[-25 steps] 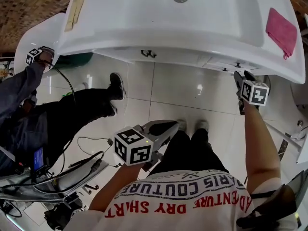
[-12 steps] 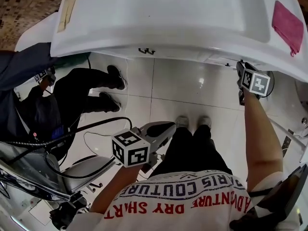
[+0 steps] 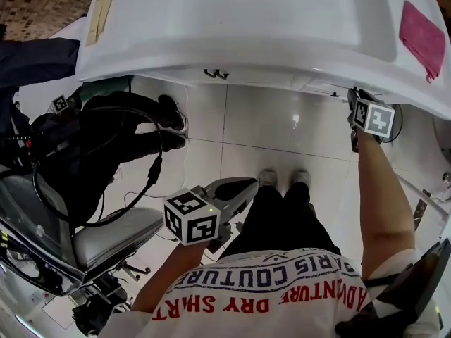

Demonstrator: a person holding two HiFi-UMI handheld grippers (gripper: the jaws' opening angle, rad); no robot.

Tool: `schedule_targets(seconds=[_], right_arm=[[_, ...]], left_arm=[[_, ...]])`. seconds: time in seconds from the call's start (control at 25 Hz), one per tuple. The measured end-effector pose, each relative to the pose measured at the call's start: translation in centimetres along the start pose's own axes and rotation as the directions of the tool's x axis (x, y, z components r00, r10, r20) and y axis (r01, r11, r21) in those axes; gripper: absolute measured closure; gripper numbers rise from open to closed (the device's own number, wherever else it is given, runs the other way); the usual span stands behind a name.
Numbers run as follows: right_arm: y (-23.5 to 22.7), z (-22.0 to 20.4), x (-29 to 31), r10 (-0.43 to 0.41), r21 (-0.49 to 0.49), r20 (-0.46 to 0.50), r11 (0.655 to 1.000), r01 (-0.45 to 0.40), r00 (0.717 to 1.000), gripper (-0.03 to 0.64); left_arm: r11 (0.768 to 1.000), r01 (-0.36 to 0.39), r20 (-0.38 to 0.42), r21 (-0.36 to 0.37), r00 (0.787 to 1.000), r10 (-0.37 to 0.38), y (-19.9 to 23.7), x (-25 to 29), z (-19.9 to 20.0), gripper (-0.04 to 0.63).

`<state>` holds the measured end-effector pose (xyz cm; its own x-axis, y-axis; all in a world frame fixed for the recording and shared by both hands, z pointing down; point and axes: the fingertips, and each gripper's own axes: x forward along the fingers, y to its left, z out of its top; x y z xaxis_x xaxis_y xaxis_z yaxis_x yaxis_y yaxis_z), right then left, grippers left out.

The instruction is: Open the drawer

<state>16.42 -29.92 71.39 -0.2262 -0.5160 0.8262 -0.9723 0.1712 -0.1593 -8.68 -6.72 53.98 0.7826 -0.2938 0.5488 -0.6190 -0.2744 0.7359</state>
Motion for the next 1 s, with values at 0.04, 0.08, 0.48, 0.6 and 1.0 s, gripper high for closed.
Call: schedule_targets(seconds=[0.04,0.08,0.48,0.6,1.0], right_arm=[[0.0,0.0,0.0,-0.001,0.001,0.003,1.000,0.001,1.000,0.485],[0.1,0.0,0.0,-0.001,0.002,0.005,1.000,0.001,1.000,0.485],[-0.3,-0.4,-0.1,-0.009,0.007,0.002,1.000,0.009,1.000,0.488],[-0.2,-0.4,-0.1,-0.006,0.006,0.004,1.000,0.006,1.000,0.489],[0.4,-2.7,-0.9,-0.014,0.008,0.006,1.000,0.014,1.000,0.489]], left_arm=[[1.000,-0.002,0.001,-0.001,1.000,0.002,0.0,-0.1,0.0,0.614],[1.000,-0.003,0.002,-0.002,1.000,0.003,0.0,-0.1,-0.1,0.614],[1.000,0.005,-0.002,-0.003,1.000,-0.005,-0.3,0.0,-0.3,0.614],[1.000,0.006,-0.004,-0.001,1.000,-0.006,-0.2,0.0,-0.4,0.614],[1.000,0.020,-0.013,0.006,1.000,-0.020,-0.2,0.1,-0.7,0.614]])
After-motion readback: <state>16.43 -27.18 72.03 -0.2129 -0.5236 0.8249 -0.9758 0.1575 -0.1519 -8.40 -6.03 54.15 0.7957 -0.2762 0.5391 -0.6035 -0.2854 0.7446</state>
